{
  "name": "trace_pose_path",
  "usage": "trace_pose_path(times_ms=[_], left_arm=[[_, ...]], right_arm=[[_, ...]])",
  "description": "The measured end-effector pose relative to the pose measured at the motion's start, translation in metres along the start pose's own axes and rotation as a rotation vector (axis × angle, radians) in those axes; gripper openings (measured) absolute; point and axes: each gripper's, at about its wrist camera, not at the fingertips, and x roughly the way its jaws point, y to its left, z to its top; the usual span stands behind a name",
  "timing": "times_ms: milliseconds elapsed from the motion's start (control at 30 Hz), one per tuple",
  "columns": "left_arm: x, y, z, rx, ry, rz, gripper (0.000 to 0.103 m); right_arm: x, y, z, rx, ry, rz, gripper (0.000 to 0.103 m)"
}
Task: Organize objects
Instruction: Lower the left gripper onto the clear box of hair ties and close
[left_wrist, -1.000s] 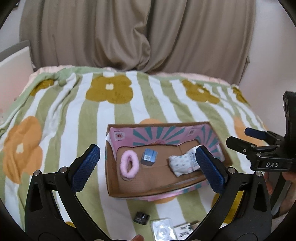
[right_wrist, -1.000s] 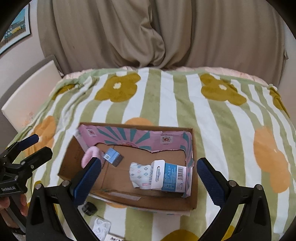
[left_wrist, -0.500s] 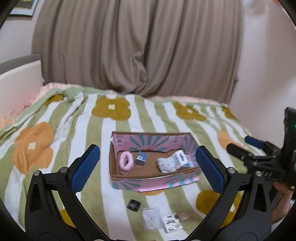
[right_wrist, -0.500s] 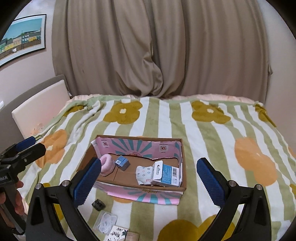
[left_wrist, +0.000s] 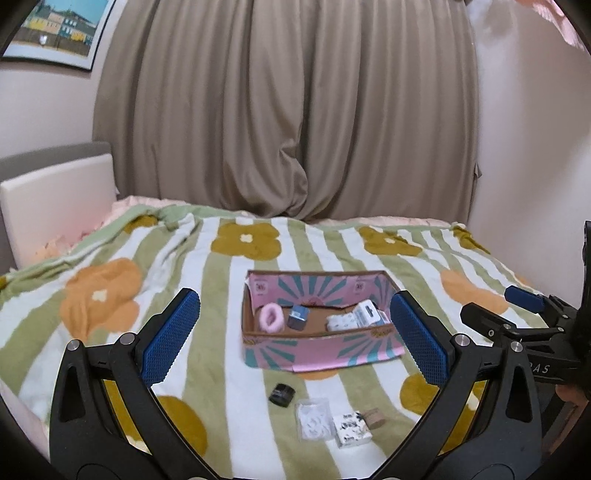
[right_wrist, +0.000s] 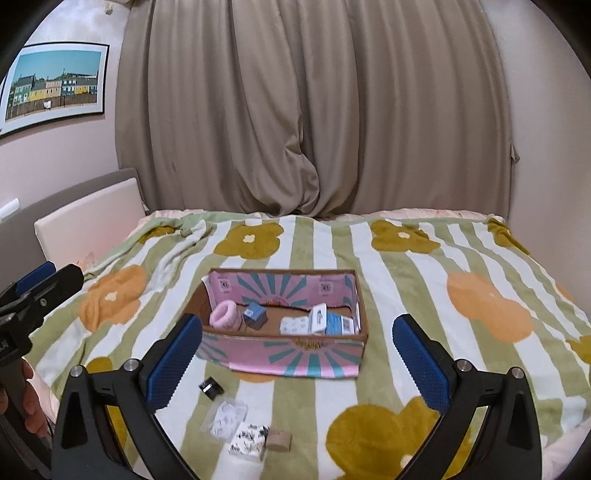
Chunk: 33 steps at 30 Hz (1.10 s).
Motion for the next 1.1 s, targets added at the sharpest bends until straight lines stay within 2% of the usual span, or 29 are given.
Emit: trace_pose_path(times_ms=[267,433,733,867,1100], left_arm=[[0.02,-0.002,-0.014,0.003,0.074,0.009,0.103],[0.061,-0.002,-0.042,-0.014,0.218,0.004,0.103],[0.147,-0.006,-0.122,-0.066,0.515,-0.021,0.102],[0.177,-0.01,-0.151,-0.065,0.606,-0.006,0.097],[0.208,-0.01,-0.178,-0.08,0.698,0.02,0.089]], right_arm=[[-0.005,-0.005,-0.006,0.004,-0.009,-0.008,0.103],[-0.005,-0.009,-0.008,0.007,-0.003,-0.006,0.103],[-0.007,-0.018,-0.012,0.007,0.014,-0.012,0.103],[-0.007,-0.023,-0.016,0.008,0.024,-0.015,0.103],[-0.006,-0.03,-0.024,0.007,0.052,-0.017,0.103]])
